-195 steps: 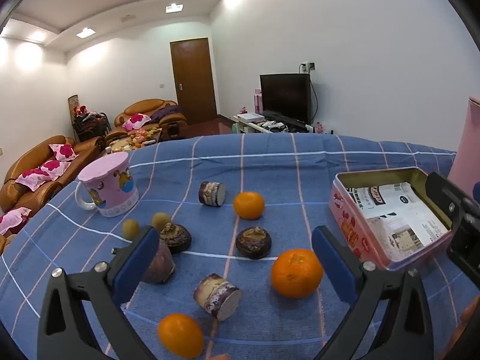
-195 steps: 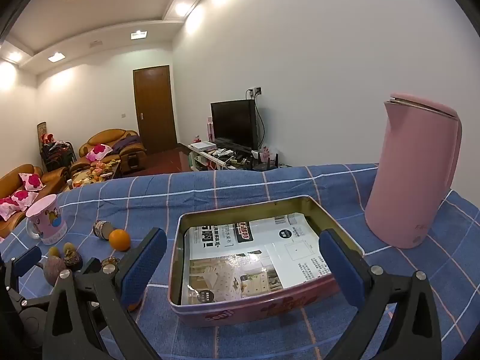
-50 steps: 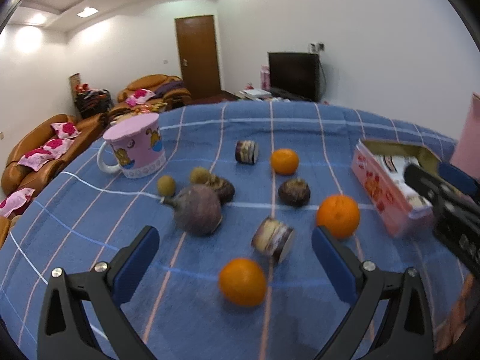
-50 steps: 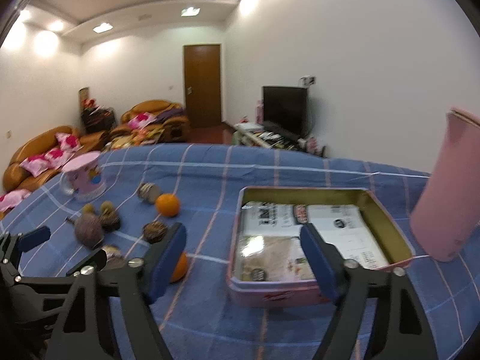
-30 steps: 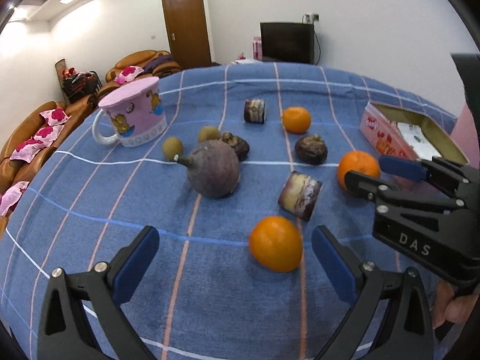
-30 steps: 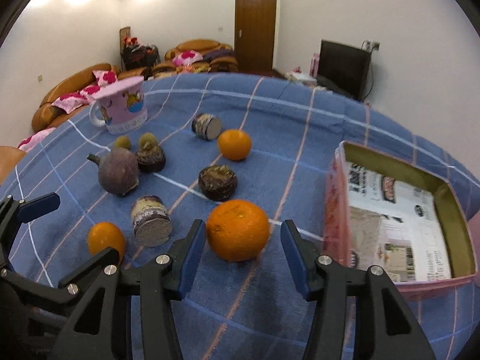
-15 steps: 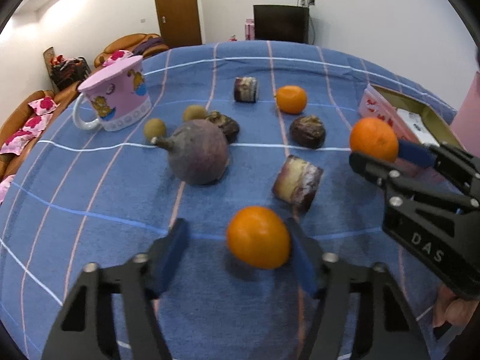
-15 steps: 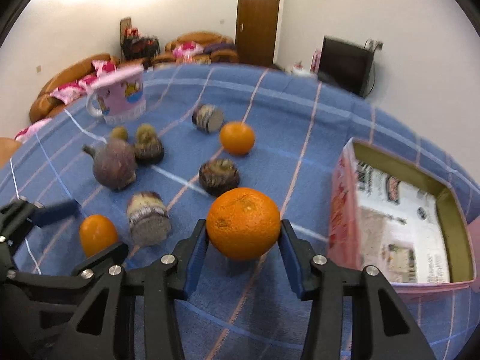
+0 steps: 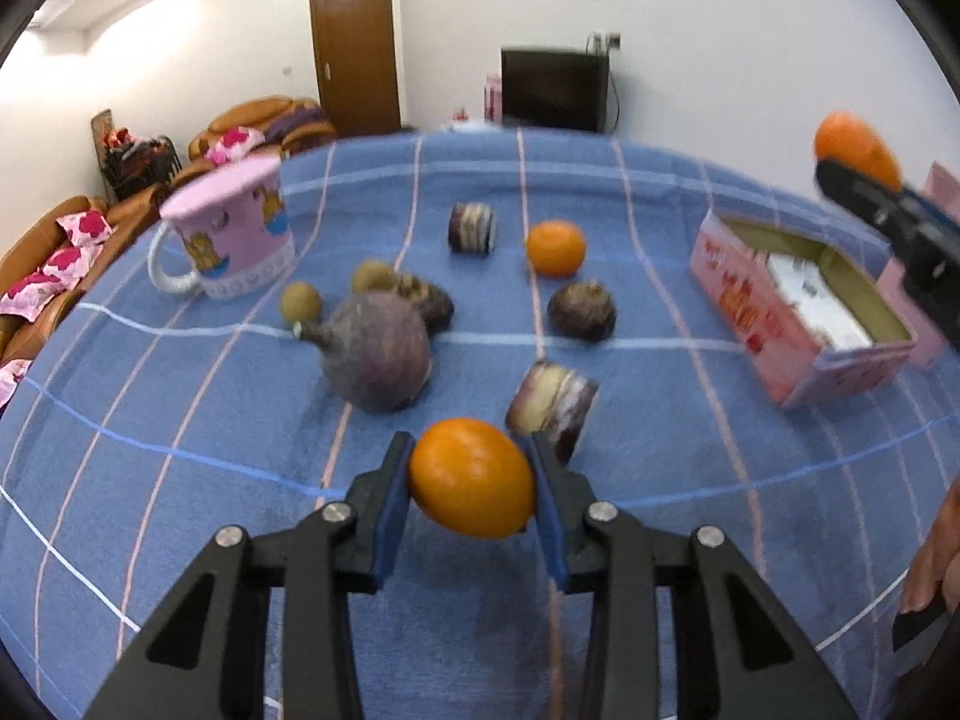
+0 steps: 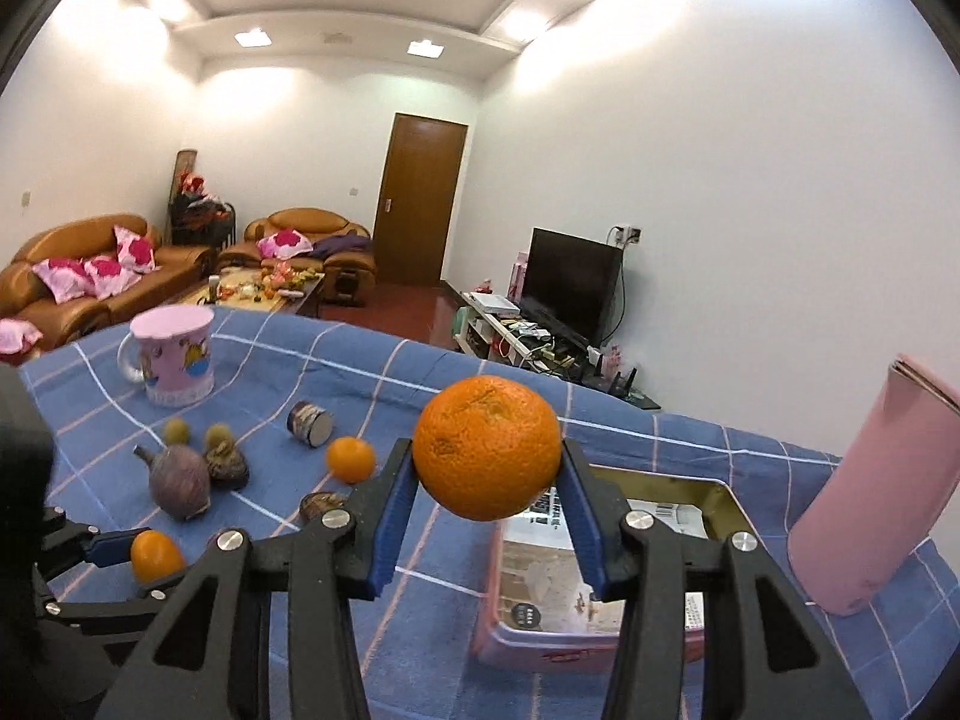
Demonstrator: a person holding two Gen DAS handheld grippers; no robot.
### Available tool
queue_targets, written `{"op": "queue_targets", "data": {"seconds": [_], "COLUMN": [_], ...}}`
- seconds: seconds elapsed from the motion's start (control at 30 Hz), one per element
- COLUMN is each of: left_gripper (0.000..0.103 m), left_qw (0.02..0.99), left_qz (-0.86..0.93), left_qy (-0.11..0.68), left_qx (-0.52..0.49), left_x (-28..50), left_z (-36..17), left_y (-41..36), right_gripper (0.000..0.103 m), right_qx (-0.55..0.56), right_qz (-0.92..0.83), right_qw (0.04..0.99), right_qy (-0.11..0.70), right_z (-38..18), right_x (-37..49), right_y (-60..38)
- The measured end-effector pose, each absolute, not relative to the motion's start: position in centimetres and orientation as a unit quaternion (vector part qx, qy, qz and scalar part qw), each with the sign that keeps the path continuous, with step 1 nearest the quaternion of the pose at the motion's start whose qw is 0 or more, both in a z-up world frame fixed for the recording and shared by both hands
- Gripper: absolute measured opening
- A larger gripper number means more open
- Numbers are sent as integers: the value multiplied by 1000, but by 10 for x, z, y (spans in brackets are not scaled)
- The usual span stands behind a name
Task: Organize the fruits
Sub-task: 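Carry the held oranges in both tools over the pink tin box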
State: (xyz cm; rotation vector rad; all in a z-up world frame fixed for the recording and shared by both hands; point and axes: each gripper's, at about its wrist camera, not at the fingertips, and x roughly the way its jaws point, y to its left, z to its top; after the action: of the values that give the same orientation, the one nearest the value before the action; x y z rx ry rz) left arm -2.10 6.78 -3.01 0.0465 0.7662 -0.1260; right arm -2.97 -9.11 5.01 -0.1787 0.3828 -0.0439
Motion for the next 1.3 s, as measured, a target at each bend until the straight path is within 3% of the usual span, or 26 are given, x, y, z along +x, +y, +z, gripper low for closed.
{"op": "queue_targets", "data": {"seconds": [0.33,0.77,1.3], "left_gripper": [39,39,39], "left_qw": [962,960,951], "left_qz": [-80,-149,-185], "left_qy": [259,234,245], "left_qx": [25,27,43], "left_x": [-36,-16,13], "left_z": [4,25,19], "left_y": [34,-45,-108], "right_gripper": [49,49,49], "right_qx": [-41,24,36], "right_qz": [-38,-95,-106], "right_qw": [976,963,953], "right_qy": [209,250,283], "right_z": [57,47,34], "right_x": [-28,-20,-6], "right_y": [-134,-219,-249]}}
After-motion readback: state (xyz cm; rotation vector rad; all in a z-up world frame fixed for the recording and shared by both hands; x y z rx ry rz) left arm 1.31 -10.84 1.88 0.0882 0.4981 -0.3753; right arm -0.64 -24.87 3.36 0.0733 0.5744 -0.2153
